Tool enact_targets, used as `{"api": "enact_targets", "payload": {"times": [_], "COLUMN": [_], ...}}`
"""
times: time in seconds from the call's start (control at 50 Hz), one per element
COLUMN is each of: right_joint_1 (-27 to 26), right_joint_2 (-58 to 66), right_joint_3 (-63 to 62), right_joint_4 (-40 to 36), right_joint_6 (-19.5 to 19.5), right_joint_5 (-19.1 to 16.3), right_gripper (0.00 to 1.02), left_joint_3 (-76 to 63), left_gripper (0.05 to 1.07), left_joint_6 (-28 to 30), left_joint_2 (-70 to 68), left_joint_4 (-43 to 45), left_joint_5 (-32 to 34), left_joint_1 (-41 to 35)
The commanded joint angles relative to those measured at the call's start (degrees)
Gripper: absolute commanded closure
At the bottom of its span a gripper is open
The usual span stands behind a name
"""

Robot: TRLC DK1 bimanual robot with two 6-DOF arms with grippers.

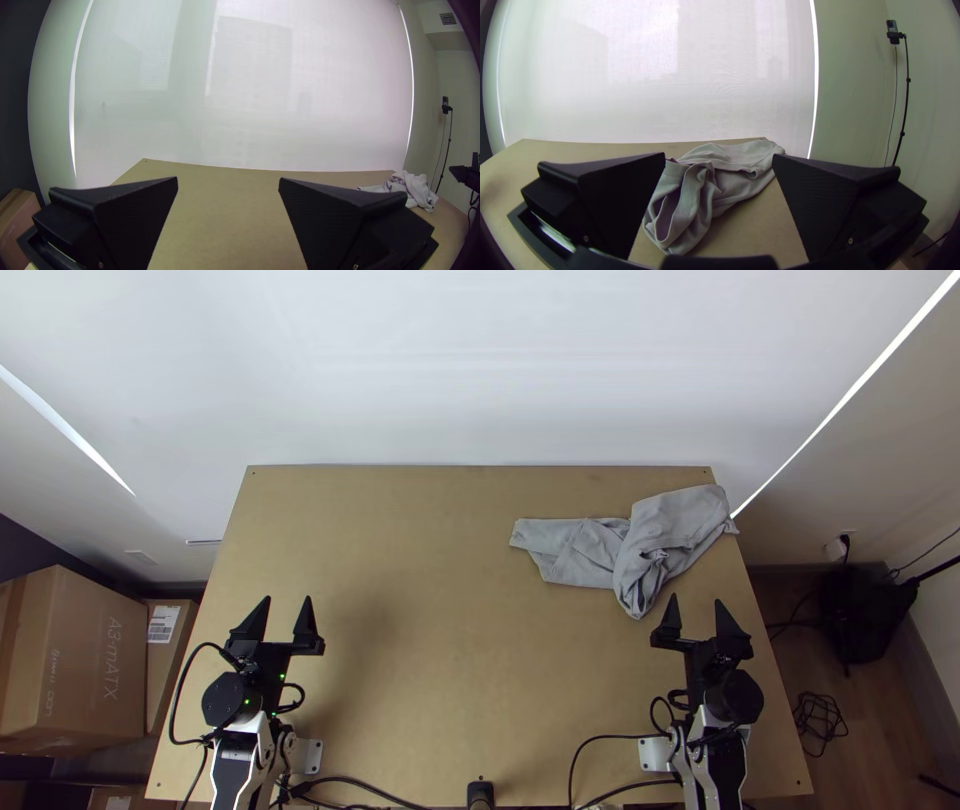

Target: Fold the t-shirt

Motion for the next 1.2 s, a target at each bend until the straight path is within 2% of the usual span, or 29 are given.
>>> {"api": "enact_targets", "payload": {"times": [0.0, 0.66, 0.8, 0.9, 0.98, 1.18], "right_joint_1": [-0.2, -0.1, 2.4, 6.5, 9.6, 9.8], "right_joint_2": [-0.4, -0.5, -0.4, -0.6, -0.5, -0.5], "right_joint_3": [-0.4, -0.4, -0.4, -0.4, -0.4, -0.4], "right_joint_4": [-0.9, -0.9, -0.9, -0.9, -1.0, -1.0], "right_joint_6": [0.7, 0.7, 1.1, 3.8, 3.7, 2.3], "right_joint_5": [0.8, 0.8, 0.8, 0.8, 0.8, 0.8], "right_gripper": [0.04, 0.04, 0.04, 0.04, 0.04, 0.04], "left_joint_3": [-2.2, -2.2, -2.2, -2.2, -2.2, -2.2], "left_gripper": [0.10, 0.10, 0.10, 0.10, 0.10, 0.10], "left_joint_6": [-0.9, -0.9, -0.9, -0.9, -0.9, -0.9], "left_joint_2": [-0.4, -0.4, -0.4, -0.4, -0.4, -0.4], "left_joint_4": [-1.1, -1.1, -1.1, -1.0, -1.1, -1.1], "left_joint_5": [0.1, 0.1, 0.1, 0.1, 0.0, 0.1], "left_joint_1": [0.3, 0.3, 0.3, 0.3, 0.3, 0.3]}}
